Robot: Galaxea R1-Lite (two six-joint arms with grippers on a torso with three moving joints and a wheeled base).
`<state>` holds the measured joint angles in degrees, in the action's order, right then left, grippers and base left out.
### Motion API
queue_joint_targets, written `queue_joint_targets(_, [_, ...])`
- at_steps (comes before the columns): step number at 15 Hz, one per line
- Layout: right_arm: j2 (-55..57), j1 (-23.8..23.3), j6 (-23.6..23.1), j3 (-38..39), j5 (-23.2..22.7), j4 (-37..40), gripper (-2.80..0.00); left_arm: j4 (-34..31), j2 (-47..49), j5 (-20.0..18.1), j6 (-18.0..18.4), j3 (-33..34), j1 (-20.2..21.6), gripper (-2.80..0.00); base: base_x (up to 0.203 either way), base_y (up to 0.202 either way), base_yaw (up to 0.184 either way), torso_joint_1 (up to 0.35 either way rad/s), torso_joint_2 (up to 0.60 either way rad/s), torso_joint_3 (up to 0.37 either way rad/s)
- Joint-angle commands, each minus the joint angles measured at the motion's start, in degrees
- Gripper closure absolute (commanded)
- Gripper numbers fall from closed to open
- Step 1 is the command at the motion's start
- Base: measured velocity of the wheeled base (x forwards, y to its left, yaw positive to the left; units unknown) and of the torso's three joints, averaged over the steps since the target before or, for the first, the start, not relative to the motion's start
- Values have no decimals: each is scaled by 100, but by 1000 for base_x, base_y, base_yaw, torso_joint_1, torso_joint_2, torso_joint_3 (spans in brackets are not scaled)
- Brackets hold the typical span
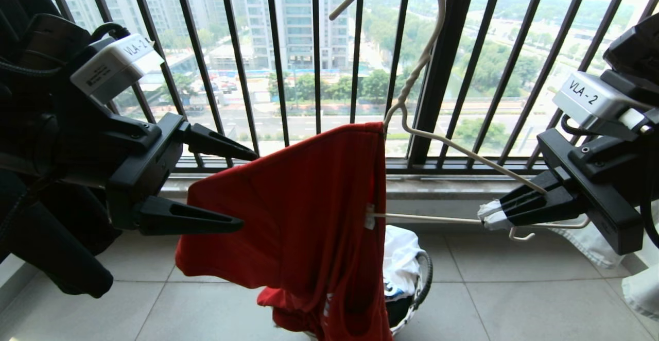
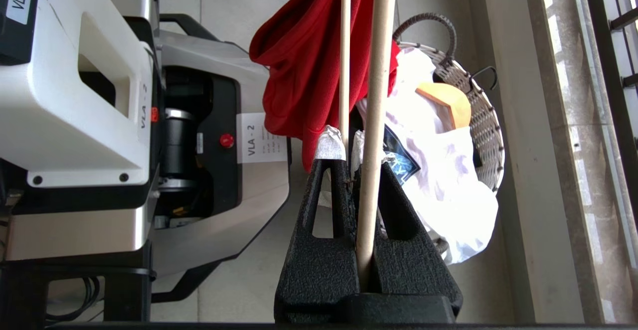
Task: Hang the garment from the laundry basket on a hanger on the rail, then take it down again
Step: Hang the clothes on the clothes rack
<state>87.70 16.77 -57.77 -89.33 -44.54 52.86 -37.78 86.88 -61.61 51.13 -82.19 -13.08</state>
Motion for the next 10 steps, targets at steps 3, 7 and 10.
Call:
queue_joint_targets(3, [19, -34, -25, -5, -141, 31, 0, -27, 39, -36, 29, 1, -19, -280, 0, 0, 0, 0, 0, 0])
queue_joint_targets(7, [64, -100, 41, -88, -247, 31, 0, -28, 48, -36, 29, 142, -10, -280, 0, 0, 0, 0, 0, 0])
queue_joint_targets(10, [142, -191, 159, -224, -434, 42, 0, -28, 171, -47, 3, 159, 2, -280, 0, 0, 0, 0, 0, 0])
